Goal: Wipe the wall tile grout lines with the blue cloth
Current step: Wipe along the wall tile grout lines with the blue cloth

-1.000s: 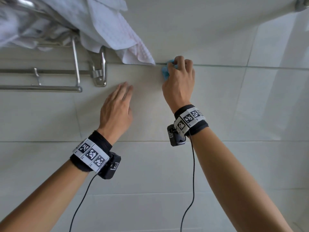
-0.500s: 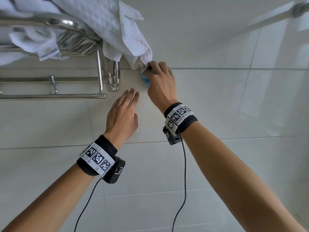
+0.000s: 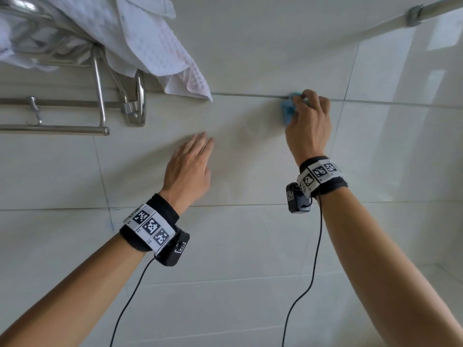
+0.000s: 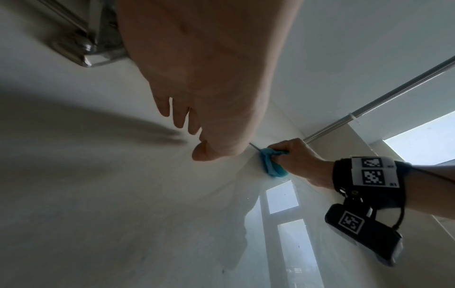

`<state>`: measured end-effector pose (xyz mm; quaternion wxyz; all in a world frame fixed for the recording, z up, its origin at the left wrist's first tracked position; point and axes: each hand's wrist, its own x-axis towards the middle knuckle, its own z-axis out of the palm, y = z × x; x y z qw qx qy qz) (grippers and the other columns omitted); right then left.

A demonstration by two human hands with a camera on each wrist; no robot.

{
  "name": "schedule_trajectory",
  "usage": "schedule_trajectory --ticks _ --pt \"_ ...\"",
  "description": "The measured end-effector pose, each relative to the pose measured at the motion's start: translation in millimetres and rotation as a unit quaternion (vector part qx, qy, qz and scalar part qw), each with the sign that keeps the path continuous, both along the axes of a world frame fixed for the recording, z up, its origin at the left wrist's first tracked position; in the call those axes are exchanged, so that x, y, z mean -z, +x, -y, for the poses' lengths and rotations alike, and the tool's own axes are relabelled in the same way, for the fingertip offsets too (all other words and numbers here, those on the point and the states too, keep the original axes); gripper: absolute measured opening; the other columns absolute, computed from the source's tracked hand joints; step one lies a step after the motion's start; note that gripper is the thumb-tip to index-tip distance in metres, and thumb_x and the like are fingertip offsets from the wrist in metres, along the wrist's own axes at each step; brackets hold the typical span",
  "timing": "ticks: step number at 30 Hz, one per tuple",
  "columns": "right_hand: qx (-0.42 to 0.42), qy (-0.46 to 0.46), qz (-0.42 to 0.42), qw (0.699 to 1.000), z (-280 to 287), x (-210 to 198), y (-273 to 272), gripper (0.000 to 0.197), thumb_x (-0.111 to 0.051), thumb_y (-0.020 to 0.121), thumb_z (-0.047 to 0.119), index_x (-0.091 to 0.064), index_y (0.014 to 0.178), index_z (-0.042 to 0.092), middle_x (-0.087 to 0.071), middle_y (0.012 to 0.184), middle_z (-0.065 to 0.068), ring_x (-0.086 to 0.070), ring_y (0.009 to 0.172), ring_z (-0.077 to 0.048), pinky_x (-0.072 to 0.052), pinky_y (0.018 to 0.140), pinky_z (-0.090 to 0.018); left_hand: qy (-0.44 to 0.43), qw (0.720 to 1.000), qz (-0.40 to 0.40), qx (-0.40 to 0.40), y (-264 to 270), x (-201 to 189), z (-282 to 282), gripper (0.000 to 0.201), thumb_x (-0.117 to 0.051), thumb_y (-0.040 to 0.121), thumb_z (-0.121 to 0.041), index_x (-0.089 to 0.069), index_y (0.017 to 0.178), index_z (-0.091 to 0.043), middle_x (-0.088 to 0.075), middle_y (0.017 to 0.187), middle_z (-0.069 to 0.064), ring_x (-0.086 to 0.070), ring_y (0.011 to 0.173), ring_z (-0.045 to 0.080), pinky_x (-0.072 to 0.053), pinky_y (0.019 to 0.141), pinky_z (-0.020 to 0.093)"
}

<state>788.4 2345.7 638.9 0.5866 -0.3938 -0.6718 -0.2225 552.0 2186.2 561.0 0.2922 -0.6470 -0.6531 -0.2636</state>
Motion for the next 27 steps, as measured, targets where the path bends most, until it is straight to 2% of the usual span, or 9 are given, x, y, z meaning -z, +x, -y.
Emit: schedule_trajectory --ticks 3,5,7,10,14,18,22,25,27 --pt "-0.018 -0.019 -0.100 0.995 3 15 -18 0.038 -0.049 0.096 0.007 -0.070 0.125 0.018 -0.060 0.133 0.004 -0.051 0.116 -0.030 -0.045 0.074 -0.031 0.011 1.000 0.005 -0.016 -13 13 19 0.067 -0.055 0.096 -0.006 -0.037 0.160 -0.009 -0.031 0.169 0.010 -0.030 0.156 0.028 -0.026 0.127 0.042" --pt "-0.042 -0.010 -0.132 0.990 11 33 -44 0.037 -0.049 0.095 0.008 -0.071 0.123 0.015 -0.061 0.132 0.002 -0.050 0.116 -0.029 -0.045 0.079 -0.030 0.021 0.999 0.015 -0.041 -30 21 40 0.068 -0.054 0.095 -0.005 -0.037 0.160 -0.009 -0.030 0.170 0.009 -0.030 0.156 0.028 -0.029 0.126 0.042" --pt "-0.068 0.026 -0.083 0.994 26 55 -79 0.035 -0.053 0.090 0.002 -0.071 0.118 0.012 -0.063 0.127 0.000 -0.049 0.111 -0.028 -0.049 0.080 -0.035 0.031 0.996 0.032 -0.076 -54 27 65 0.069 -0.054 0.095 -0.004 -0.035 0.161 -0.010 -0.027 0.171 0.008 -0.029 0.156 0.028 -0.031 0.126 0.043" --pt "-0.138 0.067 0.054 0.987 61 87 -142 0.033 -0.055 0.085 -0.005 -0.070 0.112 0.007 -0.065 0.116 -0.006 -0.052 0.100 -0.032 -0.048 0.080 -0.043 0.039 0.988 0.068 -0.135 -98 36 107 0.072 -0.051 0.094 -0.001 -0.031 0.163 -0.010 -0.022 0.173 0.007 -0.027 0.157 0.028 -0.030 0.126 0.044" --pt "-0.194 0.069 0.187 0.960 105 112 -218 0.034 -0.058 0.087 0.000 -0.070 0.117 0.008 -0.065 0.114 -0.004 -0.057 0.104 -0.032 -0.047 0.091 -0.040 0.032 0.981 0.078 -0.176 -162 45 155 0.074 -0.049 0.093 0.004 -0.030 0.163 -0.011 -0.022 0.173 0.006 -0.026 0.157 0.028 -0.031 0.125 0.045" --pt "-0.223 0.034 0.155 0.962 137 104 -265 0.035 -0.062 0.089 0.003 -0.069 0.122 0.010 -0.067 0.116 -0.001 -0.057 0.109 -0.026 -0.050 0.089 -0.036 0.011 0.980 0.077 -0.184 -216 48 186 0.073 -0.049 0.095 0.004 -0.029 0.163 -0.011 -0.020 0.173 0.005 -0.025 0.158 0.027 -0.032 0.125 0.043" --pt "-0.215 0.020 0.144 0.966 162 97 -304 0.033 -0.061 0.092 0.008 -0.068 0.124 0.012 -0.068 0.120 0.001 -0.057 0.110 -0.024 -0.053 0.085 -0.036 -0.018 0.986 0.058 -0.153 -254 46 187 0.074 -0.050 0.096 0.002 -0.027 0.164 -0.011 -0.018 0.174 0.005 -0.022 0.159 0.026 -0.032 0.125 0.044" --pt "-0.191 0.006 0.117 0.975 174 98 -330 0.032 -0.062 0.092 0.007 -0.068 0.123 0.011 -0.068 0.122 0.001 -0.057 0.110 -0.025 -0.053 0.084 -0.039 -0.038 0.989 0.022 -0.140 -280 43 172 0.081 -0.055 0.096 0.002 -0.018 0.166 -0.013 -0.009 0.176 0.003 -0.012 0.161 0.025 -0.024 0.127 0.041" --pt "-0.182 -0.007 0.082 0.980 180 100 -344 0.033 -0.063 0.091 0.003 -0.069 0.122 0.010 -0.067 0.122 0.001 -0.056 0.111 -0.026 -0.054 0.084 -0.039 -0.057 0.988 -0.009 -0.142 -295 42 160 0.095 -0.067 0.093 -0.002 -0.010 0.168 -0.015 -0.001 0.176 0.002 -0.001 0.162 0.026 -0.013 0.130 0.042"
